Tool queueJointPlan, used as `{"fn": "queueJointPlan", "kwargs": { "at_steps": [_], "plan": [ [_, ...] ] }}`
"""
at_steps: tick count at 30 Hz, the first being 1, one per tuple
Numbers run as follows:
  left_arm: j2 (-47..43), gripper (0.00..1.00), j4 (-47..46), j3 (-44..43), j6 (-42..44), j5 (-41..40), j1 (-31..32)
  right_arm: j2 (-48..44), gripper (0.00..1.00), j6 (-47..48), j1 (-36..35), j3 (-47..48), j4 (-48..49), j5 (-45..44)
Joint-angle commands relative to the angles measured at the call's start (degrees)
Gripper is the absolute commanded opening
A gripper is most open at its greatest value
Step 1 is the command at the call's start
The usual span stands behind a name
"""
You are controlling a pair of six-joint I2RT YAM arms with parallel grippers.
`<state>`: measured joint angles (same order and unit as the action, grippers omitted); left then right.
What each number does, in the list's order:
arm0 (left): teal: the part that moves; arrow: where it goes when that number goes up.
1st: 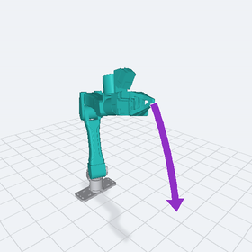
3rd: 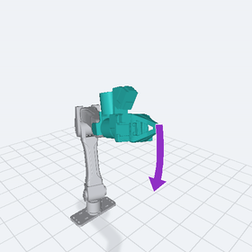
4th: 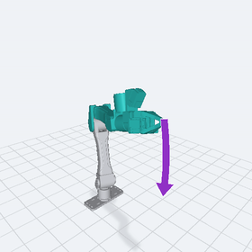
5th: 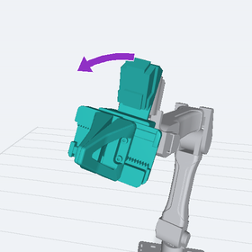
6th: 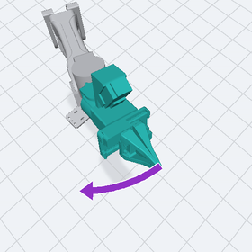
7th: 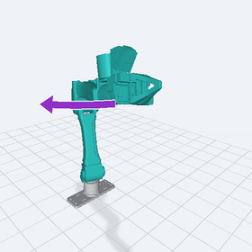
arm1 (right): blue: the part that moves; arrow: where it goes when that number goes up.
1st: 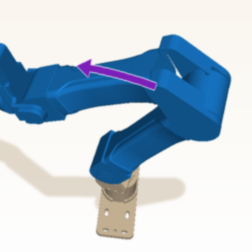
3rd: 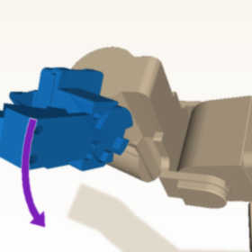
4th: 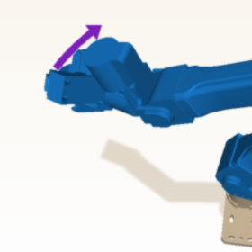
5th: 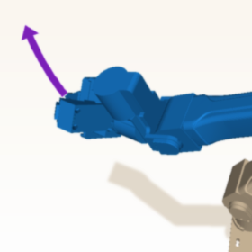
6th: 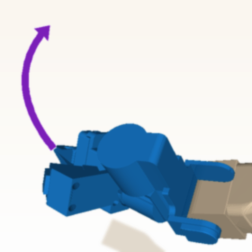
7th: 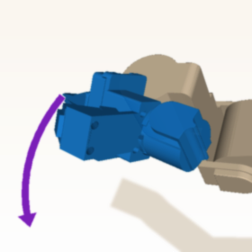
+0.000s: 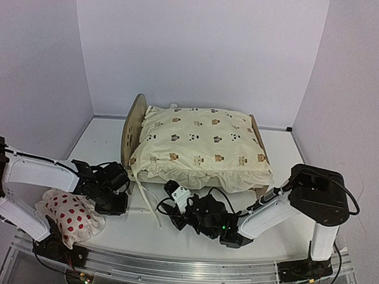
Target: Set up the pet bed
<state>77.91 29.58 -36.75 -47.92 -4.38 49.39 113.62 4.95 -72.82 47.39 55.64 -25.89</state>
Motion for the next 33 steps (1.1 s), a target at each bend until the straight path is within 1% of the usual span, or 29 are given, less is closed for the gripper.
{"fn": "queueJointPlan", "kwargs": {
  "at_steps": [1, 7, 13, 18, 21, 25, 29, 33],
  "plan": [
    [-5.2, 0.00, 0.5, -5.1, 1.5, -3.3, 0.1, 1.2, 0.44, -0.5, 1.3, 2.7, 0.7, 0.7],
    [-7.2, 0.00, -0.7, -7.6, 3.3, -5.4, 0.1, 2.4, 0.42, -2.0, 4.0, 5.2, -0.7, 6.1],
    [-6.1, 0.00, -4.2, -7.8, 4.4, -5.4, 0.1, 5.4, 0.30, -4.1, 7.7, 9.2, -4.3, 9.6],
    [-5.9, 0.00, -6.7, -8.0, 5.1, -5.2, 0.1, 9.5, 0.22, -0.9, 8.2, 14.7, -10.1, 11.2],
    [-5.7, 0.00, -8.0, -8.2, 5.6, -5.2, 0.1, 11.9, 0.21, 0.8, 8.2, 17.7, -12.8, 11.5],
    [-4.8, 0.00, -9.8, -8.2, 6.2, -4.6, 0.1, 15.0, 0.20, 2.7, 8.2, 20.5, -13.8, 11.8],
    [-3.7, 0.00, -11.7, -7.9, 6.5, -3.9, 0.1, 16.2, 0.21, 4.2, 8.2, 21.5, -13.9, 16.4],
    [-3.1, 0.00, -13.2, -7.5, 6.6, -3.0, 0.1, 16.2, 0.25, 3.9, 8.9, 21.0, -12.6, 22.3]
  ]
}}
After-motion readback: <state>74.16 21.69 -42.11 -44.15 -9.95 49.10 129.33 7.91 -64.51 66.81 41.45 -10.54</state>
